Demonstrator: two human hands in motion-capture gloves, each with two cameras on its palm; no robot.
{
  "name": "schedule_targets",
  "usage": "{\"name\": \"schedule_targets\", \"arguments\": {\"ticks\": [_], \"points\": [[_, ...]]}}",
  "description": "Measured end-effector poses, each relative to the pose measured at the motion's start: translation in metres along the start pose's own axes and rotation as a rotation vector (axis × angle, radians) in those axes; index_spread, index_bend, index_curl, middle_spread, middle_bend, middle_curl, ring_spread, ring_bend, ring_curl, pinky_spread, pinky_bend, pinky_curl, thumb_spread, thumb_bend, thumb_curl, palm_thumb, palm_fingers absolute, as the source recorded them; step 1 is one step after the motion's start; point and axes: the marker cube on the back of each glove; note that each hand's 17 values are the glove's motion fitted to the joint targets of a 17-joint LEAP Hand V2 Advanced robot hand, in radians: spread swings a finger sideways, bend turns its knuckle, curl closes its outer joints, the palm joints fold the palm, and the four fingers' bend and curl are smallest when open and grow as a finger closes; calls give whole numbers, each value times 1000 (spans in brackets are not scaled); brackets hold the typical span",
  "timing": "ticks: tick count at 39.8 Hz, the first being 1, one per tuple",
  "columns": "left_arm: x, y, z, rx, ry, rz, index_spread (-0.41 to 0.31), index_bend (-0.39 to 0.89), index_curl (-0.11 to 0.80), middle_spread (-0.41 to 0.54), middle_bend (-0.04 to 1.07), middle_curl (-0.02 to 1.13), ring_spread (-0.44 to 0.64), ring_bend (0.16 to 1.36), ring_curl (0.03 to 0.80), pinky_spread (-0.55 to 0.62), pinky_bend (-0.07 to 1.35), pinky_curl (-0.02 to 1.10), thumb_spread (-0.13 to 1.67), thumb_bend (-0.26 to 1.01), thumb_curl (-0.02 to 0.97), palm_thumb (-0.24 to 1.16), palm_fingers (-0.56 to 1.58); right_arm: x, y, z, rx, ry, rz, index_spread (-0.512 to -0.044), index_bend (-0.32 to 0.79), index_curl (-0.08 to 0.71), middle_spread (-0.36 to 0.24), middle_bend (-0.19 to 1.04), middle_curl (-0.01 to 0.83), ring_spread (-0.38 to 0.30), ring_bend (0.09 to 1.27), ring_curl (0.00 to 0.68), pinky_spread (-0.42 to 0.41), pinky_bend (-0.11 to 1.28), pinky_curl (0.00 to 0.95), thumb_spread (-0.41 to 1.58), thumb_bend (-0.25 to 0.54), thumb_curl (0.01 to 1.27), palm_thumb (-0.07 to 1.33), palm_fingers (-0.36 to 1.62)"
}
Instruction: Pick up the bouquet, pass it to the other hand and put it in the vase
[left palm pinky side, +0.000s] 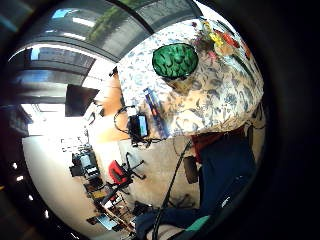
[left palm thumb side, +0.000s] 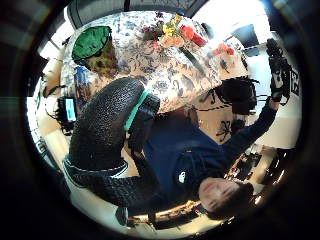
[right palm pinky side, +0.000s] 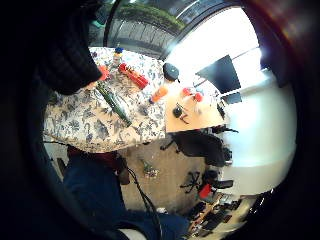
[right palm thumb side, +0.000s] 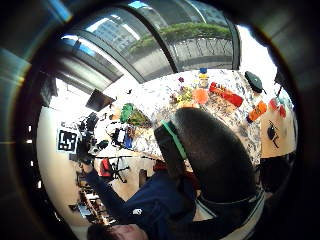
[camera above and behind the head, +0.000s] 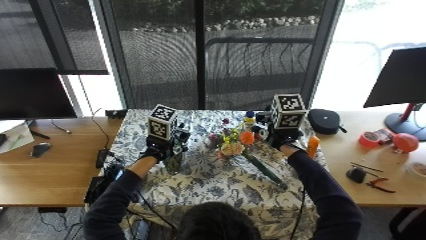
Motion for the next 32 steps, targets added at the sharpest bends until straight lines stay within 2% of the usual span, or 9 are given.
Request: {"name": "schedule_targets", "arguments": {"ticks": [1, 6, 13, 20, 28, 32], "points": [[0, 0, 0, -1, 0, -1, -7, 135, 34, 134, 188, 34, 175, 362, 54, 198, 230, 38, 433, 95, 37, 157, 112, 0, -1, 0, 0, 0, 1, -135, 74, 15, 6, 201, 49, 13, 415, 83, 60, 444, 101, 434, 181, 51, 282, 446], [1, -2, 3, -15, -7, -4, -10, 142, 77, 209, 194, 84, 287, 426, 104, 312, 243, 88, 736, 92, 73, 178, 74, 1, -11, 0, -13, -5, 24, -203, 85, 66, 9, 214, 114, 21, 481, 174, 91, 494, 193, 754, 193, 83, 325, 394], [3, -9, 10, 17, -43, -14, -12, 149, 125, 257, 203, 139, 371, 468, 137, 391, 253, 136, 960, 68, 115, 186, 41, 11, -27, -1, -82, -46, 133, -245, 94, 94, 11, 220, 174, 32, 518, 221, 111, 530, 246, 996, 177, 121, 351, 361], [7, -10, 11, 84, -131, -11, -13, 158, 167, 272, 214, 181, 410, 485, 154, 425, 246, 168, 1065, 37, 151, 191, 32, 24, -48, 16, -114, -129, 232, -254, 92, 109, 19, 220, 219, 45, 553, 250, 125, 564, 279, 1114, 146, 151, 362, 373], [4, -13, 18, 124, -223, -23, -13, 156, 205, 275, 215, 220, 429, 500, 172, 441, 246, 203, 1121, 5, 184, 202, 21, 44, -71, 83, -221, -171, 280, -242, 97, 128, 23, 223, 262, 43, 577, 277, 125, 585, 304, 1158, 118, 191, 405, 411], [1, -15, 22, 122, -229, -30, -14, 162, 221, 276, 212, 235, 434, 502, 178, 445, 247, 217, 1138, -7, 196, 212, 19, 48, -69, 113, -266, -195, 289, -234, 89, 133, 22, 244, 285, 41, 585, 290, 129, 585, 313, 1166, 100, 208, 422, 426]]}}
